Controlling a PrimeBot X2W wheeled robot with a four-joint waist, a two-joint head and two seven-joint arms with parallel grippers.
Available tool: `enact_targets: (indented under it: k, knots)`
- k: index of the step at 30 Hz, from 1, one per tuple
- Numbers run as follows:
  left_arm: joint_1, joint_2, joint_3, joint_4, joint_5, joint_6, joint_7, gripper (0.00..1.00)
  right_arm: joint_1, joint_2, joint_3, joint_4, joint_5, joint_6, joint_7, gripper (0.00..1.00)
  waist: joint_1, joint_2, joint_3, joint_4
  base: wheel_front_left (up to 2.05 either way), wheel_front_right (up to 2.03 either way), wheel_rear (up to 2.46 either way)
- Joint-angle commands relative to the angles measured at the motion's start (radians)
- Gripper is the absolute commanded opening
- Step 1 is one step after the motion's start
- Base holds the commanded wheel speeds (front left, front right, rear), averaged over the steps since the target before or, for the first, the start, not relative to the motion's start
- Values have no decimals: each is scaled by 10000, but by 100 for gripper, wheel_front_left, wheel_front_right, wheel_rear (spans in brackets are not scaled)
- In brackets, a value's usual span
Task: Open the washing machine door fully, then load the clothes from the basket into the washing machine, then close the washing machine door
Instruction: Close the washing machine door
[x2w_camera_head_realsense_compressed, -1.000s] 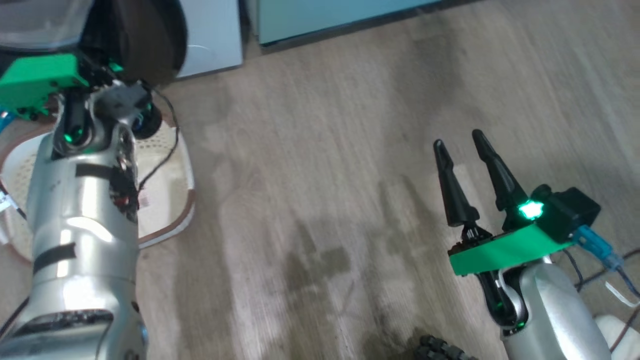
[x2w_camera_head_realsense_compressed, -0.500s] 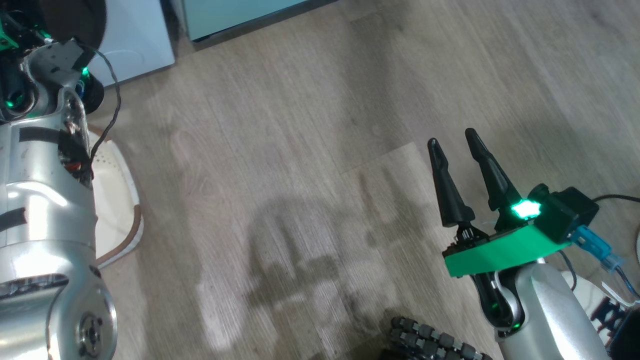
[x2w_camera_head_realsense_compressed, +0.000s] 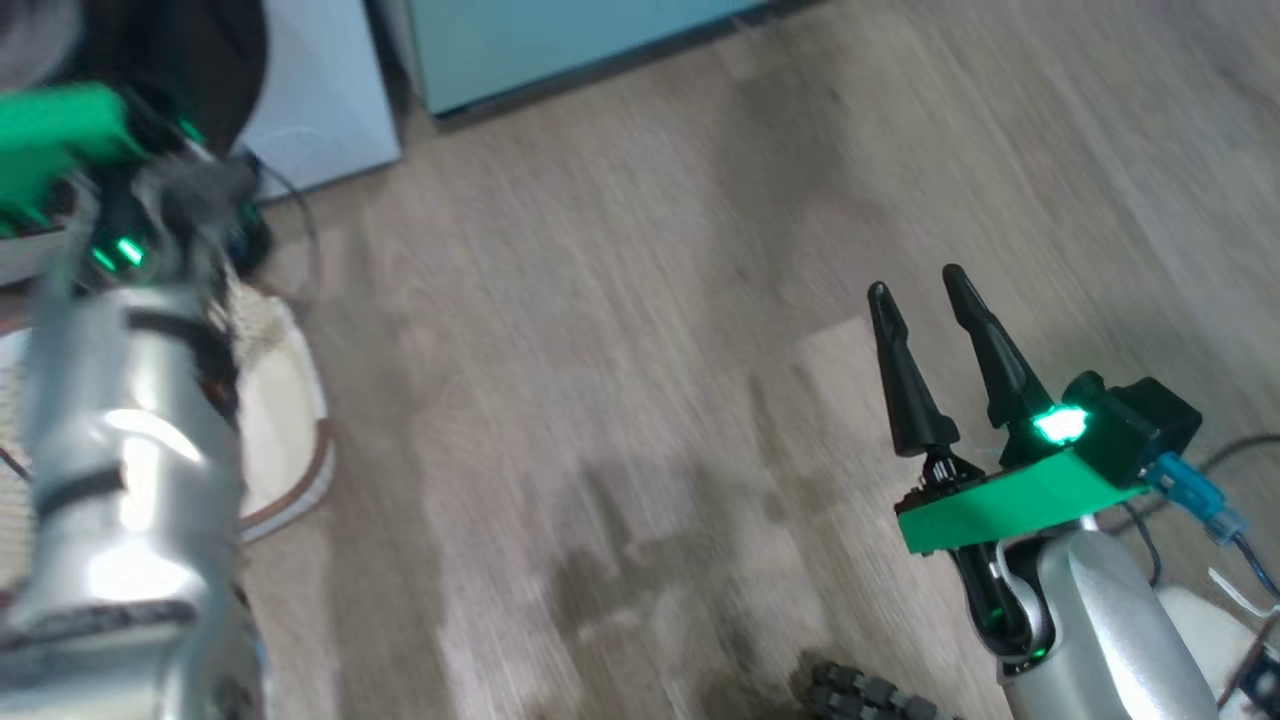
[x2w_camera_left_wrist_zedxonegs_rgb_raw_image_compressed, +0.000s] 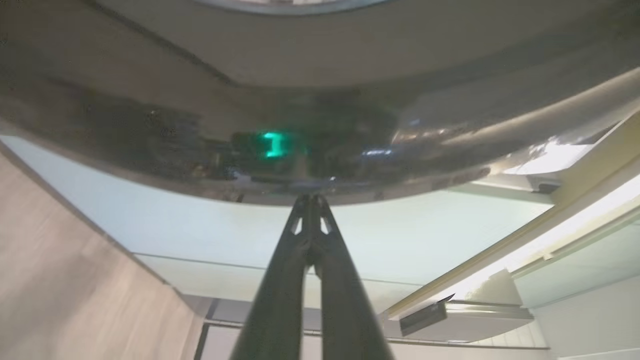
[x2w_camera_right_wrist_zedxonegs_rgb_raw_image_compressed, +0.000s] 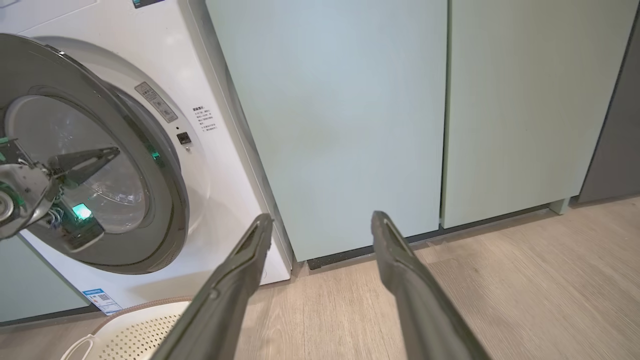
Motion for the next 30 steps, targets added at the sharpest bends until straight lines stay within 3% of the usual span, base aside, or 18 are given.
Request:
enact_targets:
  k: [1,6,11,15,21,23,27,30]
  knots:
    - [195,201,-11,-356,101,-91,139,0,40,24,149,-262,-90,0,-93,100,0,-1,-377,393,0,0,0]
    - [1707,7,-575,-1148,321,-92,772,0,197,24,70,-104,-280,0,-93,100,0,-1,-1101,1116,0,0,0]
    - [3494,75,-1849,-2265,1405,-92,1190,0,425,24,-232,49,-483,0,-93,100,0,-1,-1754,1889,0,0,0]
    - [4752,743,-3441,-3291,3193,-92,865,0,560,24,-453,96,-549,0,-93,100,0,-1,-2085,2426,0,0,0]
    - [5824,2157,-5770,-4029,6255,-92,-619,0,746,24,-661,89,-636,0,-93,100,0,-1,-2495,3112,0,0,0]
    - [6040,2473,-6053,-3989,7102,-64,-1411,0,786,24,-647,99,-656,0,-93,100,0,-1,-2652,3246,0,0,0]
    - [6517,2572,-6101,-4131,8230,414,-2680,0,880,24,-732,92,-568,0,-93,100,0,-1,-2930,3476,0,0,0]
    - [6861,2307,-5267,-5041,9134,983,-2892,0,999,24,-761,51,-607,0,-93,100,0,-1,-3037,3662,0,0,0]
